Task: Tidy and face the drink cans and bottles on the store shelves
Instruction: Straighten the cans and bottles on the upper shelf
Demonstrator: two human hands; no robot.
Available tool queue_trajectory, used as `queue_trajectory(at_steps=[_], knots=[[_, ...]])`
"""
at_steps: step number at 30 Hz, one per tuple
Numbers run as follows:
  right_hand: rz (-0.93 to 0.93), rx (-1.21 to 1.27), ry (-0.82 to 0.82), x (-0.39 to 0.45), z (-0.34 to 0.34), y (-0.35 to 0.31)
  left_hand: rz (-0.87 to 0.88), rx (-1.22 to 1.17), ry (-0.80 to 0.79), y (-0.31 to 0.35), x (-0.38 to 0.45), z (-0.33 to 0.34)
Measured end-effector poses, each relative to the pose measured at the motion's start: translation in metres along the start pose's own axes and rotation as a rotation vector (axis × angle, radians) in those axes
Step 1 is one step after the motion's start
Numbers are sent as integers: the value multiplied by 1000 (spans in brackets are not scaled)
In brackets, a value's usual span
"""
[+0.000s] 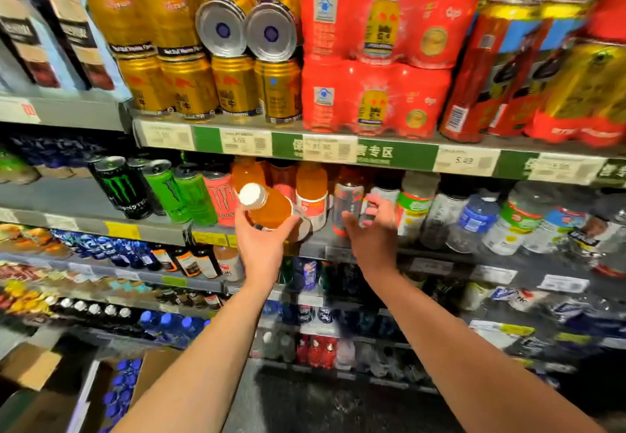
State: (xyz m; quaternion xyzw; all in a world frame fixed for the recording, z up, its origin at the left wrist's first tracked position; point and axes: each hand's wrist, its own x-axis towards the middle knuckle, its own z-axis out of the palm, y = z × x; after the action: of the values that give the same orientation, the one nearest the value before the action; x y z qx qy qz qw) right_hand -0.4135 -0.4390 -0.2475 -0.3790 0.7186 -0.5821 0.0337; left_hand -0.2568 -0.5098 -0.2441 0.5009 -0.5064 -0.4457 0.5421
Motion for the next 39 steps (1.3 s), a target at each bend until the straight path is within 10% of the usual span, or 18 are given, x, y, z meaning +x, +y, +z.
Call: queue_trajectory(at_steps=[9,20,39], knots=[[170,-164,80,14,47,-12,65,62,-123,-23,53,-2],[-63,-631,28,27,66,-10,316,205,-78,-19,58,8],[199,-314,52,22,56,-14,305,356,-22,-33,55,22]])
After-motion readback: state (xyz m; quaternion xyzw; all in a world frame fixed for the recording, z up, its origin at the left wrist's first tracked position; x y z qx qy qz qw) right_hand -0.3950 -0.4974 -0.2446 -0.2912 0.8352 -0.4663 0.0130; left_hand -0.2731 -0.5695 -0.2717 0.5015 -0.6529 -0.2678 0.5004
